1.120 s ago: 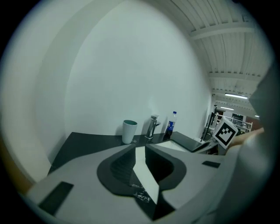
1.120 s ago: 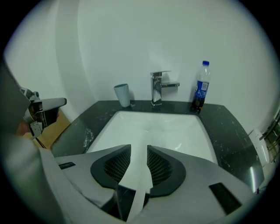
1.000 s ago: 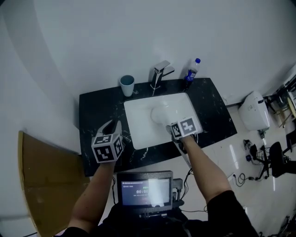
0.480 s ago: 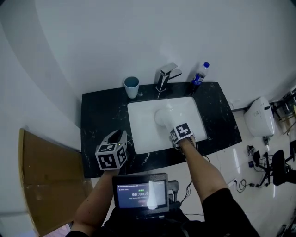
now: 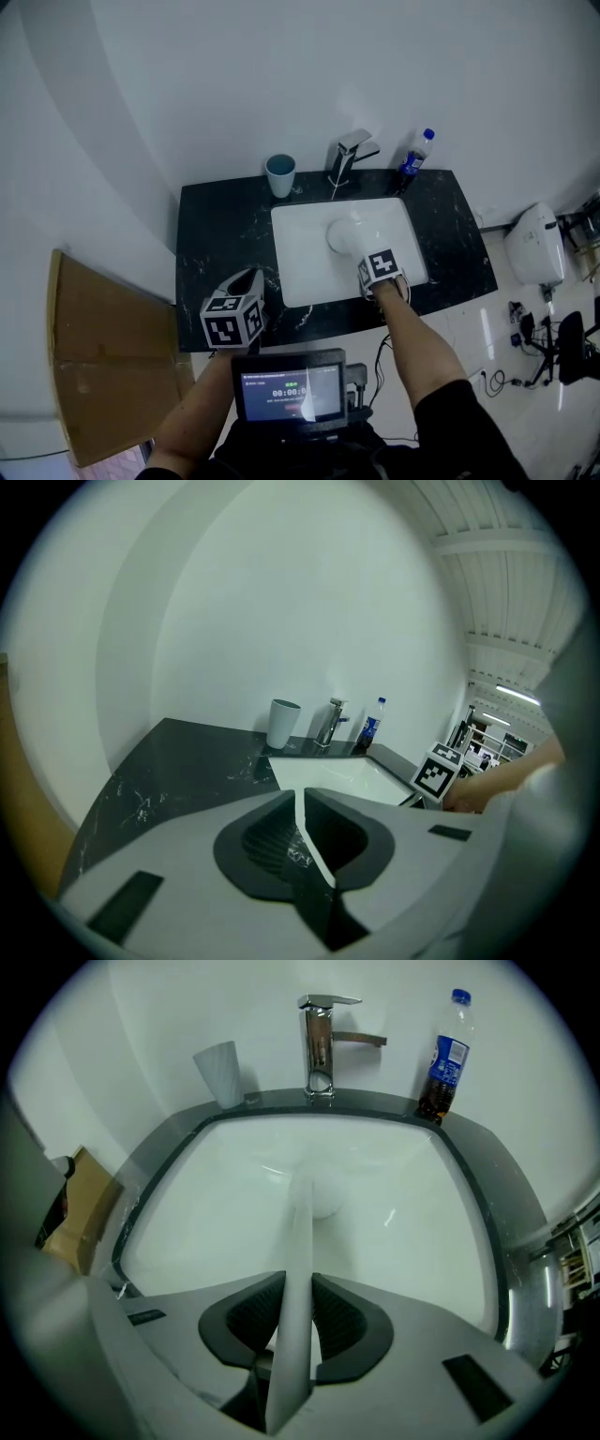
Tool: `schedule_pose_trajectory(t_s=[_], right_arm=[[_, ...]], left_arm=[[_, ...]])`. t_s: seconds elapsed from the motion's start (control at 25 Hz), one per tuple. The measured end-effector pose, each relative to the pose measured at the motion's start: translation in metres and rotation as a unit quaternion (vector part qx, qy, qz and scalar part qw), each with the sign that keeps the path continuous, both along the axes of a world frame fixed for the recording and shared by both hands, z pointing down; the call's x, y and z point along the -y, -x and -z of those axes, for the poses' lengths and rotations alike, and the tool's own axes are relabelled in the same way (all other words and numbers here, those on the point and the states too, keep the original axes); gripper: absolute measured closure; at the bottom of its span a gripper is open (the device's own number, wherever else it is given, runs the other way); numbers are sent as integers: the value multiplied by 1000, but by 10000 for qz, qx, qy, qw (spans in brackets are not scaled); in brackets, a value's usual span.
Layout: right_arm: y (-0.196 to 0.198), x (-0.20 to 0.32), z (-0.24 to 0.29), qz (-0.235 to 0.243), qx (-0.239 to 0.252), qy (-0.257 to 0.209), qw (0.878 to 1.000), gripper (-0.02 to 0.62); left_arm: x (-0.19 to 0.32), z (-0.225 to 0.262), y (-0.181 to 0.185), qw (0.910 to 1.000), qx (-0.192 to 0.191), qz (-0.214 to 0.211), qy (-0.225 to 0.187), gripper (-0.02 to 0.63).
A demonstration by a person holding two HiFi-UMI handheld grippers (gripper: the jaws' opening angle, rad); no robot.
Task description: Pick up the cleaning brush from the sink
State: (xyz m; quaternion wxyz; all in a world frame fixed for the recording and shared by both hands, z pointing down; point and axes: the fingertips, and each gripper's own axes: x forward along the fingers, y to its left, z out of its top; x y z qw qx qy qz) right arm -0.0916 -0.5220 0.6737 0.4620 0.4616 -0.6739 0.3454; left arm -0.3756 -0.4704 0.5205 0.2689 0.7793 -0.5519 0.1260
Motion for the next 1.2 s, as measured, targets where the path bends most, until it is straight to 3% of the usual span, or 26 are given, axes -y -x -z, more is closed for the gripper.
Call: schedule_pose_trajectory(t_s=[0.32,0.52,0.72,0.92,1.08,1.2], right_arm=[[-4,-26,67,-222,522,-897,9944,523],[-17,-62,109,-87,996,-1592,9822,523],[-74,-95,144,373,1275,-2286,9644,523],[-145,-120,183,1296,1003,-2834,9449,523],[-172,-149,215,1250,1600,-3117,9282,523],[-173,-175,235,1301,1652,-3394,9168,523]], left_arm=[[-36,17,2,9996,-73,-139,-217,604],[-61,31,-1,9966,-226,422,-676,606],[-96,52,-63,9929,-61,694,-961,606],[-135,69,-137,9842,326,1262,-1199,606],[-177,80,-175,9833,146,1471,-1061,606],[-209,84,-189,9850,176,1370,-1034,606]])
